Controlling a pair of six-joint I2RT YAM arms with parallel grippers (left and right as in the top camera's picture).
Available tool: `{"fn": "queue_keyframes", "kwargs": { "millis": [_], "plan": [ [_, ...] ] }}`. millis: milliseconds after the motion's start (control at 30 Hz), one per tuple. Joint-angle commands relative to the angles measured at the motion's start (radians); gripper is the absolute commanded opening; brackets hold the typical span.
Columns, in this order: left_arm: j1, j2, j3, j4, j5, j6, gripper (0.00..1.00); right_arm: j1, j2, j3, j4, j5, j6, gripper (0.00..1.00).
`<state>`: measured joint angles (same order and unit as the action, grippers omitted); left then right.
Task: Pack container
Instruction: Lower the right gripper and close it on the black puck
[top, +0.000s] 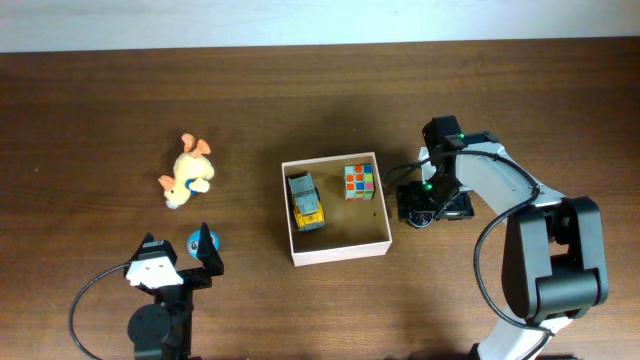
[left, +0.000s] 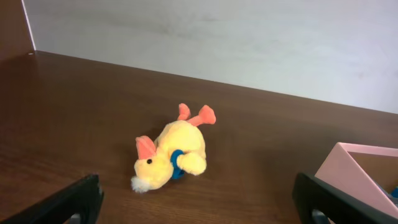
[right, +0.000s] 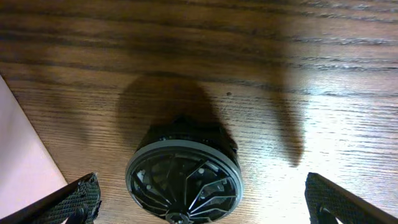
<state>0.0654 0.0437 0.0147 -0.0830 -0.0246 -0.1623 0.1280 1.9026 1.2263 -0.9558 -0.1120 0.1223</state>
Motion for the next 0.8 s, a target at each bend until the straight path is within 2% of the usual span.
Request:
{"fn": "queue_keyframes", "kwargs": {
  "millis": [0,333,700,767],
  "plan": [
    [0.006,-0.007,-0.006,0.0,0.014,-0.005,0.99,0.005,-0.014,-0.007,0.007,-0.015,0.016,0.96],
    [0.006,-0.007,-0.006,0.0,0.014,-0.005,0.99,0.005,-0.014,-0.033,0.078,0.004,0.04,0.8],
    [0.006,-0.007,-0.006,0.0,0.014,-0.005,0.99,0.005,-0.013,-0.059,0.1,0.098,0.013,0.8],
    [0.006,-0.007,-0.006,0.0,0.014,-0.005,0.99,0.005,-0.013,-0.059,0.101,0.098,0.013,0.76]
  ]
}}
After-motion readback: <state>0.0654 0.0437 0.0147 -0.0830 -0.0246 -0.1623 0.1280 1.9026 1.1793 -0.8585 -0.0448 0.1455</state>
